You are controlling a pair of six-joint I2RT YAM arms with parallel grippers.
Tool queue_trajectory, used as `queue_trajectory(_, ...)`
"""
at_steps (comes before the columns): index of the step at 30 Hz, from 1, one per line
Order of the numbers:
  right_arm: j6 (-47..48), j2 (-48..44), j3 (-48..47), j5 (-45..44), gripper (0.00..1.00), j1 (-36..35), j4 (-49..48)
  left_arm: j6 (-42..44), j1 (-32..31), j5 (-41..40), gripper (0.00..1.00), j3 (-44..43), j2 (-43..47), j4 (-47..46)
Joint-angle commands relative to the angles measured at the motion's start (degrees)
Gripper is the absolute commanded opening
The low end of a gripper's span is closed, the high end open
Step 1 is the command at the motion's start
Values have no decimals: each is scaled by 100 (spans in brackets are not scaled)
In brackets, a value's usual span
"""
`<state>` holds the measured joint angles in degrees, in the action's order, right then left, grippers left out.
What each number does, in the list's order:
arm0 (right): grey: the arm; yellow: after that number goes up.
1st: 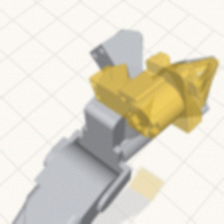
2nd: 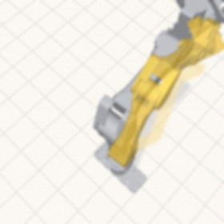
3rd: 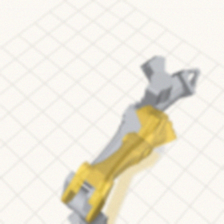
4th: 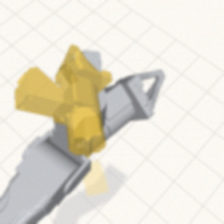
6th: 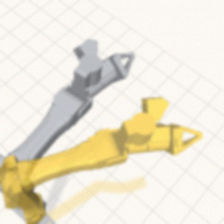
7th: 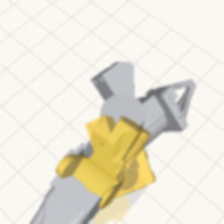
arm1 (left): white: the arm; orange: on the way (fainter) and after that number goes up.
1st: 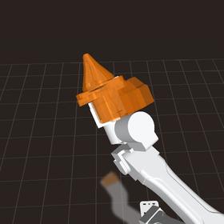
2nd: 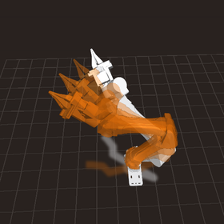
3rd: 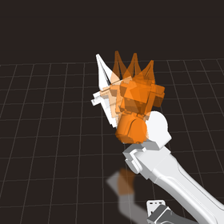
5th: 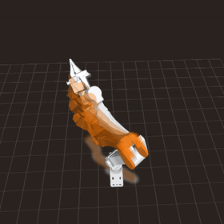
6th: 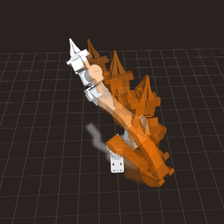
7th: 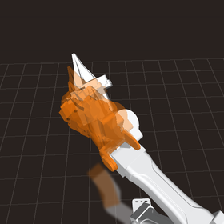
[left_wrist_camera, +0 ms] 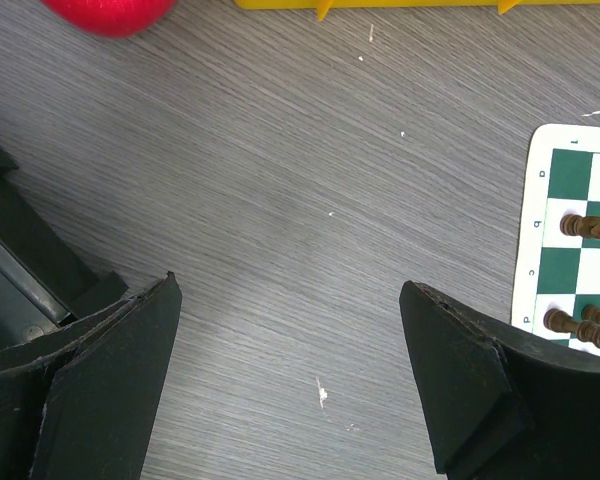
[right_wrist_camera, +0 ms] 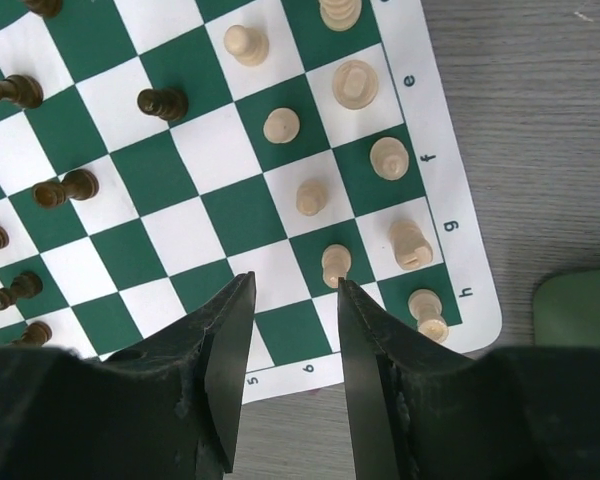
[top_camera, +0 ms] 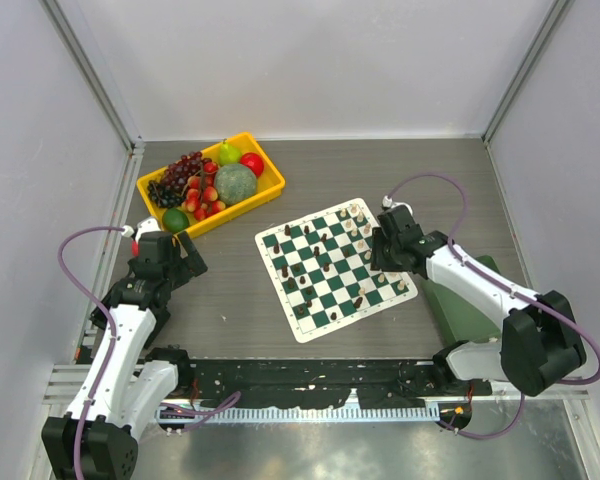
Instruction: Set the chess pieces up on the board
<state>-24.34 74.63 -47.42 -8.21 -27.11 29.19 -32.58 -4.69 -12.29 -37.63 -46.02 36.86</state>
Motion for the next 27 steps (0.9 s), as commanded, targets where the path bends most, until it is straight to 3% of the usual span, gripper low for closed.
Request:
queue_trajectory(1,-89,-19,-75,179,45,-145,-18,-29,29,60,99,-69,58,-162)
queue_trajectory(13,-352,631,-83,293,43,-646,-150,-47,29,69,99,-105,32,-179)
queue_trajectory(27,-449,781,-13,355,40,-831,-54,-47,29,52,99,-87,14,-206)
